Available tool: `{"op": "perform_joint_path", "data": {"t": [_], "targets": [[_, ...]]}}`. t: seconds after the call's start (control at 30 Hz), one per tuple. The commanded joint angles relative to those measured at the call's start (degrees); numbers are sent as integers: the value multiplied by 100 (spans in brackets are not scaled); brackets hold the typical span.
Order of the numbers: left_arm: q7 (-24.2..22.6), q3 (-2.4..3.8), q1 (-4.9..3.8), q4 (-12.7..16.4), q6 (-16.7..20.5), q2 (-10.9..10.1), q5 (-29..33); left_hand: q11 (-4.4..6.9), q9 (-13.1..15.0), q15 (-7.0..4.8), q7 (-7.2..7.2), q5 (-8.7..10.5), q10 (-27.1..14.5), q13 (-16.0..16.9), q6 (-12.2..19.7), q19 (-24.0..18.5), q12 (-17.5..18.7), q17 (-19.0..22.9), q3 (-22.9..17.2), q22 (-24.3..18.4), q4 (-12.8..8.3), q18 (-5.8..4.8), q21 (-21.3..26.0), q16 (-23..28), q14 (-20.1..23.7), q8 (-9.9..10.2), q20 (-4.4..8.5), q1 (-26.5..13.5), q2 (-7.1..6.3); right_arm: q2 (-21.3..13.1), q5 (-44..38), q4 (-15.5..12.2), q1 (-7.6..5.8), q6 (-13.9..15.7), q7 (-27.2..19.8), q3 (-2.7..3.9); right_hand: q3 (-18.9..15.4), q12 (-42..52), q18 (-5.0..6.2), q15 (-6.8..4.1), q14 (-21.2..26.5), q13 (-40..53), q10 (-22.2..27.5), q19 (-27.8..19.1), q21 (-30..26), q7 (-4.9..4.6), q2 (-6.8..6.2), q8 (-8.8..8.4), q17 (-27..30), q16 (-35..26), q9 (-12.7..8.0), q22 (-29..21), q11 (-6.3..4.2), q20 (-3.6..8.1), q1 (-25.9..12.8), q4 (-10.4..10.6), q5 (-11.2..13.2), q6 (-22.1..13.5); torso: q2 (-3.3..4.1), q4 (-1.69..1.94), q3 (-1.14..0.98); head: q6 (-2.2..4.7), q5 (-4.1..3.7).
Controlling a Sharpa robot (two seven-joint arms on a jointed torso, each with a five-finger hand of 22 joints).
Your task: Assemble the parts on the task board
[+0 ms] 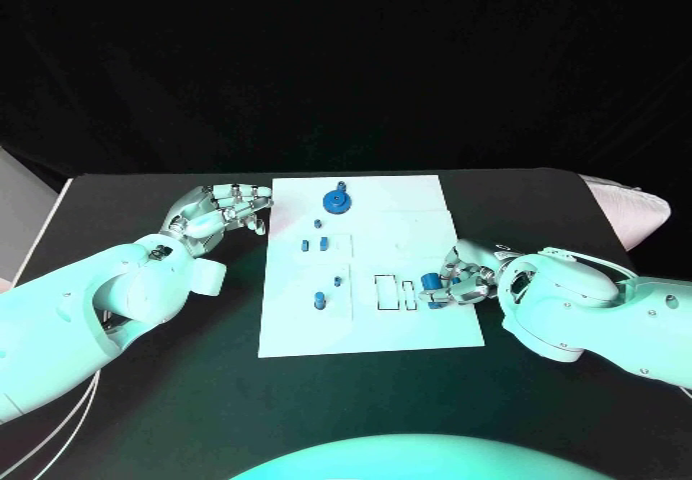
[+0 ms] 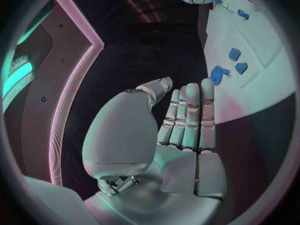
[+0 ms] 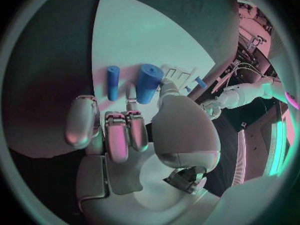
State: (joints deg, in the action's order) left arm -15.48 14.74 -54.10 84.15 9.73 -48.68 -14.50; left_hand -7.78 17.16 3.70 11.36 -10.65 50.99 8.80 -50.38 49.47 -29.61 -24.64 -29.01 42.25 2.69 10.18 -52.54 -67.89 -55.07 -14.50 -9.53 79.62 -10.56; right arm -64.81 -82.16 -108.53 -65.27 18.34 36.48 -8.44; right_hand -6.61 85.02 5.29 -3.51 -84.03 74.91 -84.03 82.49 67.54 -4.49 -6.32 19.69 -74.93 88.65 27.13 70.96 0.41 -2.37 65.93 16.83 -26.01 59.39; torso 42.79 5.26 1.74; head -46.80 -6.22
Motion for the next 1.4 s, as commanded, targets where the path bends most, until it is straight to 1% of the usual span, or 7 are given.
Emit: {"op": "perform_joint_path", "data": {"t": [0.03,0.33,0.63,0.83,0.97,1.17,1.4], "targets": [[-36,4,2,21,-69,3,25,-2,-7,17,-12,-37,-20,-8,46,26,-30,-7,12,-7,38,35,8,-19,-9,-26,8,-41,-13,21,-45,36,38,-115,33,-18,51,24,-65,-24,-520,1130,-330,36,24,24,33,-20,-1136,21,-22,17,-46,-1,110,-1,-79,24,-5,-12,0,-6,16],[-32,4,4,12,-65,0,25,-2,-7,17,-12,-38,-23,-8,46,28,-33,-8,11,-7,43,35,9,-21,-8,-29,8,-42,-10,-61,432,-92,39,449,-75,-10,193,80,-85,-52,-527,1186,-372,71,127,68,162,10,-1172,32,-33,132,-84,20,250,-1,-396,128,-7,0,1,11,13],[-27,4,7,1,-69,8,25,-2,-7,17,-12,-38,-23,-8,46,28,-33,-8,11,-7,43,35,9,-21,-8,-29,8,-42,-10,-165,1020,-369,-203,757,-146,17,254,122,-106,-76,-542,1223,-400,107,237,102,210,38,-1243,54,-35,235,-114,38,249,-4,-515,205,-11,-5,8,27,16],[-26,4,8,-2,-66,13,25,-2,-7,17,-12,-38,-23,-8,46,28,-33,-8,11,-7,43,35,9,-21,-8,-29,8,-42,-10,-142,1206,-491,-328,752,-166,26,261,134,-113,-79,-545,1233,-407,117,269,106,208,39,-1258,58,-37,264,-118,42,248,-4,-541,211,-6,-6,15,34,30],[-23,4,8,-5,-67,15,25,-3,-8,18,-12,-38,-33,-9,49,31,-37,-10,13,-9,52,35,11,-26,-2,-35,7,-46,-11,-20,1272,-470,-352,689,-181,26,258,137,-112,-82,-545,1235,-409,116,265,107,196,41,-1259,59,-37,262,-120,44,237,-2,-532,217,1,-4,7,30,37],[-22,4,9,-7,-72,24,25,-3,-8,18,-12,-38,-33,-9,49,31,-37,-10,13,-9,52,35,11,-26,-2,-35,7,-46,-11,177,1297,-369,-326,589,-203,16,251,126,-110,-85,-543,1229,-406,112,256,109,175,42,-1245,55,-41,260,-122,49,202,-1,-485,226,-5,5,19,21,30],[-16,4,10,-6,-77,20,25,-3,-8,18,-12,-38,-33,-9,49,31,-37,-10,13,-9,52,35,11,-26,-2,-35,7,-46,-11,436,1229,-245,-223,376,-187,2,231,113,-110,-88,-541,1223,-402,106,251,111,113,43,-1241,53,-47,268,-124,54,159,-2,-359,233,1,1,4,20,37]]}}
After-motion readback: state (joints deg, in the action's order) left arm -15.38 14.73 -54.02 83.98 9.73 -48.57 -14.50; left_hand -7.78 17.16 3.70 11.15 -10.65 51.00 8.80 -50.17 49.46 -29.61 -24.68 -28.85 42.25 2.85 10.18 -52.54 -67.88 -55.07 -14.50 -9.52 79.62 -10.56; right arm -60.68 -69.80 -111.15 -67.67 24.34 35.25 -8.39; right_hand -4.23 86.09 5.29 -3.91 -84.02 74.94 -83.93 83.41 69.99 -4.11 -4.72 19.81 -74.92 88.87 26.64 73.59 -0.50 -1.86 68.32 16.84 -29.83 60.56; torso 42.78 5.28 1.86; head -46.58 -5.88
